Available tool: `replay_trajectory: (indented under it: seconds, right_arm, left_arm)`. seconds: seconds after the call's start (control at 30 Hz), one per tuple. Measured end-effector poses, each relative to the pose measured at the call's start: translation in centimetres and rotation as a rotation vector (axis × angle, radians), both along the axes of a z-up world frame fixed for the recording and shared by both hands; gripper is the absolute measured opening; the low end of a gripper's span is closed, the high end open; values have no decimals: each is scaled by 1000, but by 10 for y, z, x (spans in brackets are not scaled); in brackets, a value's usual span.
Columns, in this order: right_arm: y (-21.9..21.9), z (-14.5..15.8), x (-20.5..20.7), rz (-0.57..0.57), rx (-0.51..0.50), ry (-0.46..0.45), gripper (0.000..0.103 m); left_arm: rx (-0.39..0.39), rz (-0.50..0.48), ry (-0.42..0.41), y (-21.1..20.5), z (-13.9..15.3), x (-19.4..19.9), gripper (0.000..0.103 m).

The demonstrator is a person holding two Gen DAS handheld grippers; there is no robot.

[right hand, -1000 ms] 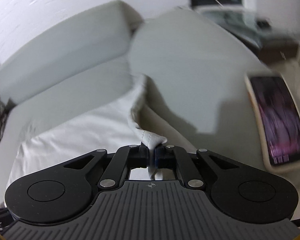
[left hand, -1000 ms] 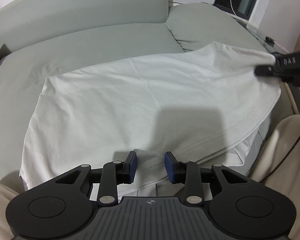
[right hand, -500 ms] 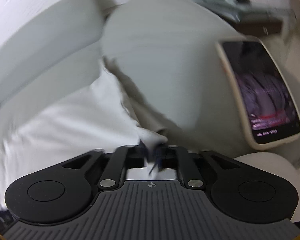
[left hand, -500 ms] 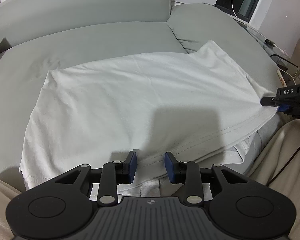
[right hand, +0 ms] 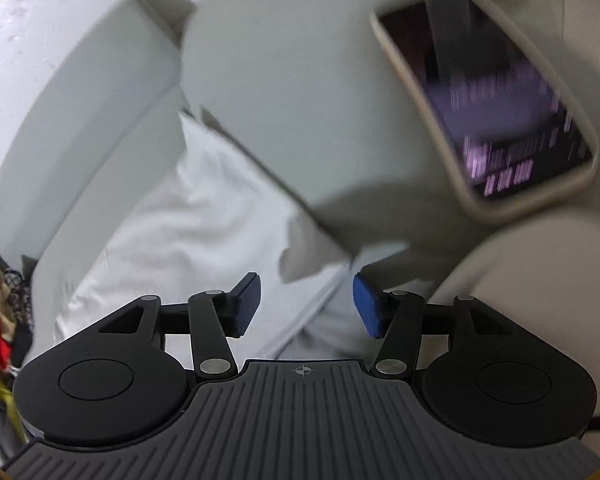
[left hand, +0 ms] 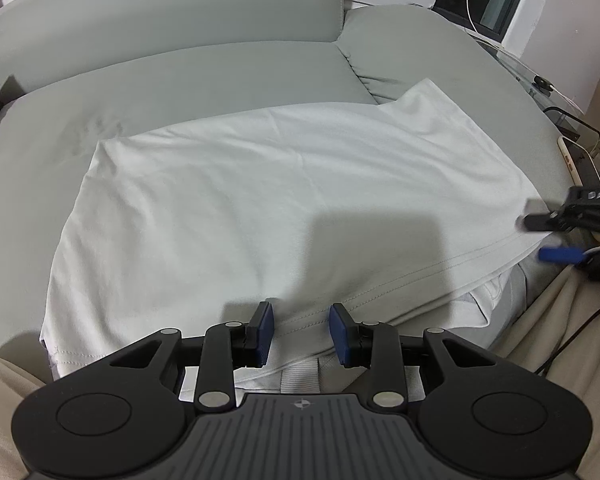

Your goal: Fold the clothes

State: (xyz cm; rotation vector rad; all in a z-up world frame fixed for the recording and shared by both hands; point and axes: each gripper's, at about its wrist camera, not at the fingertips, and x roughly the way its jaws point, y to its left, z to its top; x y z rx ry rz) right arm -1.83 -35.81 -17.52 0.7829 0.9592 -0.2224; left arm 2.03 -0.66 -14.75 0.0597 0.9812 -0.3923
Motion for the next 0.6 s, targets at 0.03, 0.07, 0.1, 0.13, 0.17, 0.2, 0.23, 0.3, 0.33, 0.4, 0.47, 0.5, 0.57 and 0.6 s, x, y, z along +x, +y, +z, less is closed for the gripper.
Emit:
replay_trajectory:
  seconds: [0.03, 0.07, 0.1, 0.13, 0.17, 0.2, 0.23, 0.3, 0.33, 0.4, 0.47, 0.5, 0.57, 0.6]
  right_arm:
    - [-1, -8, 1, -11, 50, 12, 56]
    - [-1, -17, 1, -23, 97, 23, 57]
    - [-1, -23, 1, -29, 115, 9, 57]
    - [-2, -26, 1, -36, 135, -13, 61]
    - [-4, -29, 0, -45, 159, -37, 61]
    - [-6, -32, -1, -54, 182, -60, 61]
    - [-9, -35, -2, -55, 225, -80, 57]
    - [-10, -38, -2, -50, 295, -60, 52]
    - [-9, -38, -2, -45, 314, -39, 52]
    - [-1, -39, -4, -37, 307, -34, 52]
    - [0, -45, -5, -54, 328, -61, 53]
    - [-2, -50, -5, -67, 345, -85, 53]
    - [-5, -57, 0, -93, 354, -136, 53]
    - [-6, -58, 4, -98, 342, -154, 51]
  left_arm:
    - [-1, 1, 0, 0, 0, 0, 32]
    - [-2, 1, 0, 0, 0, 0, 32]
    - [-3, 2, 1, 0, 0, 0, 32]
    - [-3, 3, 1, 0, -1, 0, 32]
    - [-4, 3, 1, 0, -1, 0, 32]
    - [-4, 3, 1, 0, -1, 0, 32]
    - [-4, 2, 1, 0, -1, -1, 32]
    - [-4, 2, 2, 0, -1, 0, 32]
    - [-4, 2, 3, 0, -1, 0, 32]
    - [-6, 4, 4, 0, -1, 1, 32]
    - [-9, 6, 4, 1, -1, 1, 32]
    - [-10, 5, 4, 1, -1, 1, 32]
    - [-10, 4, 3, 1, -1, 1, 32]
    - [-9, 4, 4, 1, -1, 2, 32]
